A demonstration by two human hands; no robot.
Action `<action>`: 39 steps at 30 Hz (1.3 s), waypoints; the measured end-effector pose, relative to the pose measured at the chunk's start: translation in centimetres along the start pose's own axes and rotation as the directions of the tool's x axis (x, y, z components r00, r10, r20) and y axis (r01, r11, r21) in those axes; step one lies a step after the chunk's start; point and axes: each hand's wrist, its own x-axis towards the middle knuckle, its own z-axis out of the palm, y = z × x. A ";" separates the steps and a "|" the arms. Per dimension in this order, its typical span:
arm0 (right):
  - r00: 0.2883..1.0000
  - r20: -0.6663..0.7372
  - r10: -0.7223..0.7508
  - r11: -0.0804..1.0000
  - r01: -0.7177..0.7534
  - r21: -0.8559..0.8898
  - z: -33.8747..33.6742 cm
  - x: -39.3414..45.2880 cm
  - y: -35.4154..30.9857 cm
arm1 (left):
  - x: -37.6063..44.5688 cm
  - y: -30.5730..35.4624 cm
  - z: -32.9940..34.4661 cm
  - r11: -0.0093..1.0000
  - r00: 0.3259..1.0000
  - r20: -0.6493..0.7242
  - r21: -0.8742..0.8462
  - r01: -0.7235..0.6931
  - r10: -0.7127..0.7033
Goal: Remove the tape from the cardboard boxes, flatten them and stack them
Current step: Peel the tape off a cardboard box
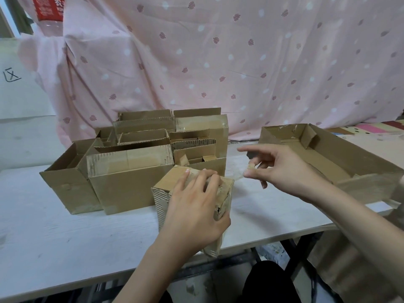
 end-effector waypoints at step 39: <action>0.914 0.151 0.376 0.869 -0.405 0.286 0.9 3.1 0.8 | -0.3 0.3 -0.6 1.000 0.999 0.033 0.007 0.012 -0.013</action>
